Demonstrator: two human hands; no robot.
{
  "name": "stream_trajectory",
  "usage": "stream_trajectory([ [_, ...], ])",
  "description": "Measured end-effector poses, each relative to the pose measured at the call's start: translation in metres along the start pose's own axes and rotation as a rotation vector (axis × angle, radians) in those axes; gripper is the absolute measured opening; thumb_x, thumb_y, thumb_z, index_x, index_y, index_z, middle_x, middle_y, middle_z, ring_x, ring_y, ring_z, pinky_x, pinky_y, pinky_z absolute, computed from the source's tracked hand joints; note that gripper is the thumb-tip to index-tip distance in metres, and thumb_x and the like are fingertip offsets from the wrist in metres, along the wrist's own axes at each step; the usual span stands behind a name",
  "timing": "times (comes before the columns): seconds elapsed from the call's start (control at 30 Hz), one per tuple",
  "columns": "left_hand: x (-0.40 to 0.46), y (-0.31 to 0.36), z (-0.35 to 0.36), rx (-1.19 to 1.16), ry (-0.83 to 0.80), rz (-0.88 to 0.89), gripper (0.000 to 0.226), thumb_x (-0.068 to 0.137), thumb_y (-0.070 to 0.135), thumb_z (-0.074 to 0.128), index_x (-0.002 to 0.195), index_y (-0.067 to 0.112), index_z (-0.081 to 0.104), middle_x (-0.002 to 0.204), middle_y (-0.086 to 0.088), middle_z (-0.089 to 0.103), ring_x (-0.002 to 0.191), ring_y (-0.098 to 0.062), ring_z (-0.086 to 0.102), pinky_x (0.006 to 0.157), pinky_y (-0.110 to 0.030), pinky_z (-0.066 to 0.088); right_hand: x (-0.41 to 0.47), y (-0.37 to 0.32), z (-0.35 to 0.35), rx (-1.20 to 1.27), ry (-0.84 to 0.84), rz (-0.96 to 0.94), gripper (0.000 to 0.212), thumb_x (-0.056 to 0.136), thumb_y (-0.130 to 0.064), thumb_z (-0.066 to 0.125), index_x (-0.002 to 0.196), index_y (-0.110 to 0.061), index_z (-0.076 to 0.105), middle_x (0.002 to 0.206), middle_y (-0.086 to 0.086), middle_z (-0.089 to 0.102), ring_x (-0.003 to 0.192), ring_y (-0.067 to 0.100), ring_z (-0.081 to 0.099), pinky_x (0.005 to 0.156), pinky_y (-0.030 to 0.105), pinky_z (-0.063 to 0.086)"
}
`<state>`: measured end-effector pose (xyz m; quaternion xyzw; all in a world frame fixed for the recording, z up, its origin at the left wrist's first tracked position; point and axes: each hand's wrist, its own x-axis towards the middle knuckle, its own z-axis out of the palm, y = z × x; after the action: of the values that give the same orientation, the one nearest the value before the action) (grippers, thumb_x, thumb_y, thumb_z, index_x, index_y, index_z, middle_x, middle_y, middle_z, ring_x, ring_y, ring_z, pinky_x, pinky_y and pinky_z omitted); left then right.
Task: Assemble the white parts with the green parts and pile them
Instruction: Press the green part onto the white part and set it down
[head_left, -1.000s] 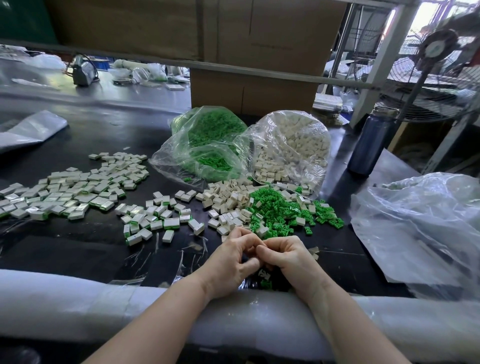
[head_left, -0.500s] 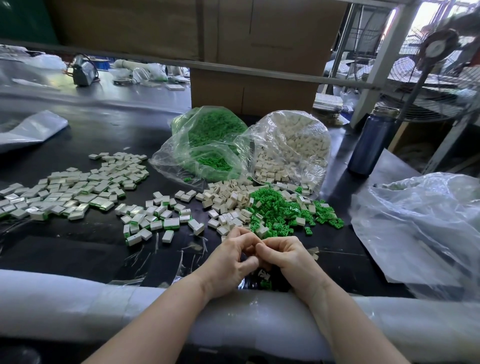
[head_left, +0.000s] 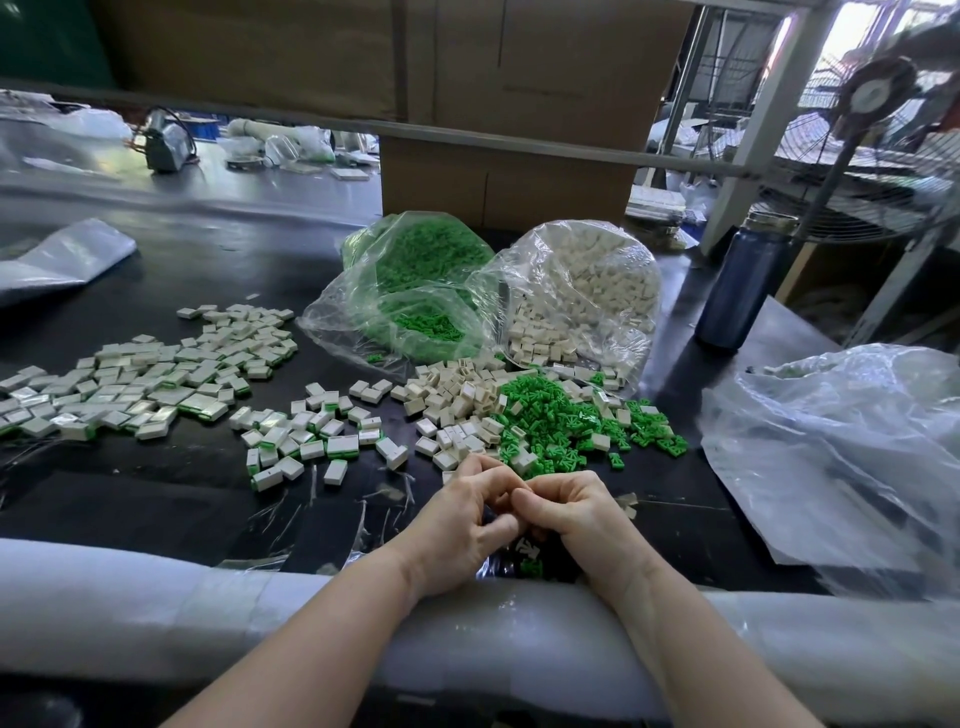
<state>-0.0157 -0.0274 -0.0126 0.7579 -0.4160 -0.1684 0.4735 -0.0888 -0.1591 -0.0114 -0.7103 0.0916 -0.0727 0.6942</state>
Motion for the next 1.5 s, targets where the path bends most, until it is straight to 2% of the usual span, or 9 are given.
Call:
stream_trajectory([
  [0.13, -0.0004, 0.0022, -0.0006, -0.018, -0.006, -0.002, 0.016, 0.085, 0.003, 0.057, 0.099, 0.011, 0.061, 0.111, -0.004, 0.043, 0.104, -0.018, 0.05, 0.093, -0.023, 0.045, 0.0006, 0.0014, -0.0008, 0.018, 0.007, -0.008, 0.016, 0.086, -0.004, 0.06, 0.083, 0.01, 0.069, 0.075, 0.022, 0.062, 0.069, 0.026, 0.056, 0.062, 0.028, 0.047],
  [0.23, -0.0015, 0.0031, -0.0017, -0.053, 0.012, 0.011, 0.018, 0.086, 0.003, 0.057, 0.093, 0.018, 0.061, 0.109, -0.005, 0.044, 0.102, -0.019, 0.052, 0.094, -0.03, 0.047, 0.0011, 0.0014, 0.0006, 0.046, -0.008, -0.014, 0.023, 0.079, -0.02, 0.066, 0.083, 0.001, 0.073, 0.072, 0.016, 0.066, 0.068, 0.022, 0.06, 0.063, 0.027, 0.049],
  [0.37, -0.002, 0.0019, -0.0024, -0.09, 0.105, 0.012, 0.01, 0.089, 0.016, 0.059, 0.093, 0.024, 0.061, 0.107, -0.003, 0.046, 0.097, -0.018, 0.055, 0.092, -0.026, 0.048, 0.0013, -0.0004, 0.0024, 0.049, 0.029, -0.057, 0.026, 0.081, -0.031, 0.061, 0.085, -0.009, 0.074, 0.072, 0.007, 0.069, 0.066, 0.015, 0.063, 0.061, 0.023, 0.052],
  [0.47, -0.0013, -0.0008, -0.0022, -0.066, 0.153, -0.006, 0.011, 0.088, 0.015, 0.06, 0.093, 0.024, 0.062, 0.103, 0.001, 0.05, 0.093, -0.011, 0.055, 0.091, -0.023, 0.047, 0.0013, -0.0003, 0.0016, 0.049, 0.117, -0.084, 0.012, 0.086, -0.017, 0.061, 0.086, -0.016, 0.073, 0.079, 0.005, 0.073, 0.07, 0.013, 0.068, 0.06, 0.021, 0.054],
  [0.67, -0.0009, -0.0028, -0.0027, -0.118, 0.204, -0.054, 0.016, 0.086, 0.008, 0.062, 0.091, 0.023, 0.065, 0.086, 0.003, 0.064, 0.082, -0.008, 0.061, 0.081, -0.02, 0.05, -0.0011, -0.0023, 0.0008, -0.009, 0.191, -0.1, 0.012, 0.083, 0.003, 0.064, 0.081, -0.007, 0.069, 0.071, 0.003, 0.07, 0.064, 0.009, 0.065, 0.056, 0.019, 0.052],
  [0.77, -0.0014, -0.0038, -0.0039, -0.194, 0.269, -0.087, 0.021, 0.085, 0.007, 0.063, 0.085, 0.028, 0.063, 0.077, 0.005, 0.064, 0.07, 0.001, 0.061, 0.071, -0.013, 0.048, -0.0019, -0.0026, 0.0017, -0.055, 0.149, -0.101, 0.011, 0.081, 0.003, 0.066, 0.078, -0.007, 0.069, 0.066, -0.001, 0.068, 0.061, 0.005, 0.063, 0.055, 0.017, 0.05],
  [0.9, -0.0022, -0.0032, -0.0045, -0.231, 0.304, -0.104, 0.017, 0.081, 0.009, 0.068, 0.08, 0.025, 0.065, 0.069, 0.005, 0.067, 0.067, -0.007, 0.063, 0.073, -0.025, 0.054, -0.0023, -0.0023, 0.0034, -0.14, 0.107, -0.113, 0.006, 0.076, -0.002, 0.074, 0.077, -0.005, 0.069, 0.064, 0.002, 0.066, 0.058, 0.008, 0.06, 0.056, 0.018, 0.048],
  [1.1, -0.0021, 0.0011, -0.0046, -0.231, 0.294, -0.072, 0.011, 0.079, 0.005, 0.07, 0.082, 0.015, 0.067, 0.079, -0.006, 0.068, 0.072, -0.012, 0.061, 0.072, -0.022, 0.053, -0.0019, -0.0026, 0.0018, -0.166, 0.11, -0.129, 0.005, 0.08, -0.001, 0.07, 0.079, -0.004, 0.066, 0.066, 0.004, 0.065, 0.061, 0.012, 0.059, 0.059, 0.022, 0.05],
  [1.5, -0.0041, 0.0015, -0.0032, -0.233, 0.29, -0.023, 0.024, 0.075, 0.004, 0.073, 0.081, 0.026, 0.065, 0.081, -0.007, 0.07, 0.077, -0.018, 0.068, 0.073, -0.023, 0.055, -0.0028, -0.0038, 0.0018, -0.024, 0.096, -0.081, 0.021, 0.083, 0.001, 0.064, 0.071, -0.016, 0.069, 0.062, 0.004, 0.064, 0.057, 0.015, 0.056, 0.054, 0.022, 0.049],
])
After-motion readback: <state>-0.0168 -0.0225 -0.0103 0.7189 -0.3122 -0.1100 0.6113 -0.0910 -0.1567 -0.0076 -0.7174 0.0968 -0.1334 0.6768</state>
